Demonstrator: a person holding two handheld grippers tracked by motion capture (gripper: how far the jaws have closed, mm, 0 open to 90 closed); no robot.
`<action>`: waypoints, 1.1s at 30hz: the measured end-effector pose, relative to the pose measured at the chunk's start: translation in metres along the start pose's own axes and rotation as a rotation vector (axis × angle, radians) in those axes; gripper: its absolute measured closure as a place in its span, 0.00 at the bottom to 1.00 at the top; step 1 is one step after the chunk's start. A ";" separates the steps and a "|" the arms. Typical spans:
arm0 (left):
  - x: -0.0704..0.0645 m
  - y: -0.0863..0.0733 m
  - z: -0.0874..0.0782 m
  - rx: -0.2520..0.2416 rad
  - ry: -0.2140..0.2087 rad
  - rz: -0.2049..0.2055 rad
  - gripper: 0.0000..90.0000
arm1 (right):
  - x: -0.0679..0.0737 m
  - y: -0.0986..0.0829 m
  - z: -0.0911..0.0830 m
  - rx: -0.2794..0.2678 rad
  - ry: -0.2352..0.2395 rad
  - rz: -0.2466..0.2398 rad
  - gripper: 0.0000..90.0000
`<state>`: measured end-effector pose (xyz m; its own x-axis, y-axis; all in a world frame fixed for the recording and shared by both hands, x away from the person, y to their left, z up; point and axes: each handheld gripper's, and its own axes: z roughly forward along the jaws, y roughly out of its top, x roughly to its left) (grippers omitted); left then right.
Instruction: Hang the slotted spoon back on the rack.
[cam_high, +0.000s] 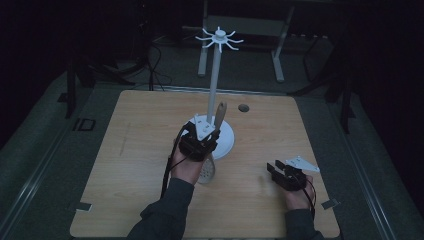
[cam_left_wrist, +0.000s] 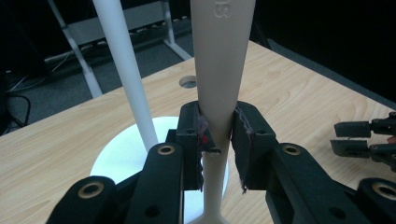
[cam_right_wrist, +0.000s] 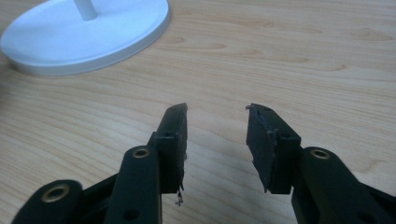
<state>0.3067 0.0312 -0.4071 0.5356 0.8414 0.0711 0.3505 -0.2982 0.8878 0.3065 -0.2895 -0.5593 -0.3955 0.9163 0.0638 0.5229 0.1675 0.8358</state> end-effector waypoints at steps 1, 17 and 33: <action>0.000 0.001 0.000 -0.003 0.001 -0.004 0.82 | 0.000 0.000 0.000 0.005 -0.007 -0.003 0.64; 0.001 0.014 -0.005 -0.056 0.029 0.000 0.82 | 0.000 -0.001 0.001 0.010 -0.017 -0.013 0.63; 0.006 0.030 -0.009 -0.109 0.064 -0.034 0.82 | -0.001 -0.001 0.001 0.011 -0.022 -0.001 0.66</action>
<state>0.3129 0.0312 -0.3761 0.4732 0.8785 0.0657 0.2801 -0.2207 0.9343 0.3068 -0.2900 -0.5603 -0.3797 0.9237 0.0506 0.5304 0.1725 0.8300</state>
